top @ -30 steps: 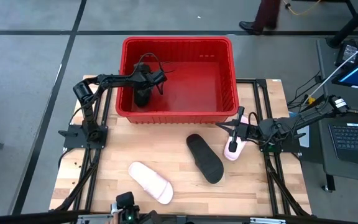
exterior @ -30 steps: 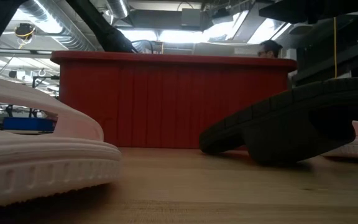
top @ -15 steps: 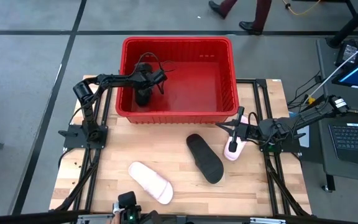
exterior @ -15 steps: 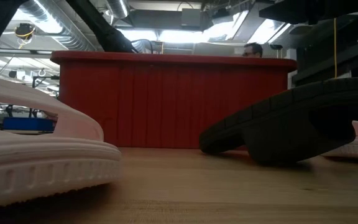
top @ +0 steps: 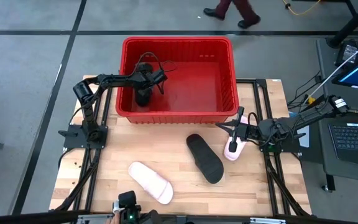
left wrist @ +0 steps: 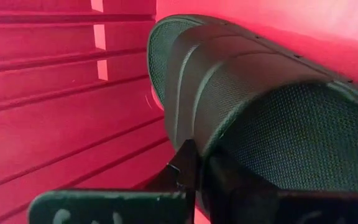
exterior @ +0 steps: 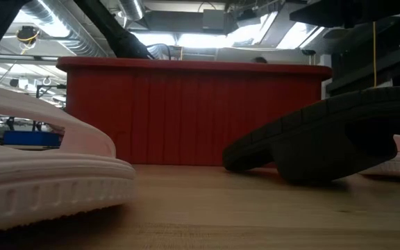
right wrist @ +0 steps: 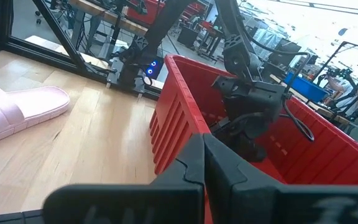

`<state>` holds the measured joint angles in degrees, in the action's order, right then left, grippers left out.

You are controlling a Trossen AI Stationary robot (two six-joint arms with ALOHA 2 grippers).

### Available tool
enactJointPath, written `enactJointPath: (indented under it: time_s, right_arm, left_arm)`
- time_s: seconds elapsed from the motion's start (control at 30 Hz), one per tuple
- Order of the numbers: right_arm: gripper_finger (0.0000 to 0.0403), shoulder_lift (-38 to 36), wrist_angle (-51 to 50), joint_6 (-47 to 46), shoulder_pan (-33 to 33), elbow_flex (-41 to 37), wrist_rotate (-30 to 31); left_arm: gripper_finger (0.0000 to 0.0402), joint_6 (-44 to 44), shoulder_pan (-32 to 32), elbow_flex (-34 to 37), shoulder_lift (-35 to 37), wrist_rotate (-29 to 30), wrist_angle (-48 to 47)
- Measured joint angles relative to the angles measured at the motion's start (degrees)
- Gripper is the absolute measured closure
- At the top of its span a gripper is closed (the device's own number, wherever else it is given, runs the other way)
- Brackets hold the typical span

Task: Pick and place slides into bin
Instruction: Put the left black slide into the red container

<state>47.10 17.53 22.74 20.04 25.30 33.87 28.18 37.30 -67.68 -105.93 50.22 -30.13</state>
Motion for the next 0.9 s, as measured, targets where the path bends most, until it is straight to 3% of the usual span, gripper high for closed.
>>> enactJointPath:
  time_s: [0.33, 0.53, 0.9]
  right_arm:
    - [0.0399, 0.0, -0.3, 0.0, 0.0, 0.0, 0.0]
    - [0.0399, 0.0, -0.3, 0.0, 0.0, 0.0, 0.0]
    - [0.0399, 0.0, -0.3, 0.0, 0.0, 0.0, 0.0]
  left_arm:
    - [0.0397, -1.2, 0.0, 0.7, 0.0, -0.2, 2.0]
    - [0.0397, 3.1, -0.1, 4.8, 0.1, 0.8, 8.9]
    - [0.0397, 5.5, 0.0, 4.9, 0.3, 0.1, 9.5]
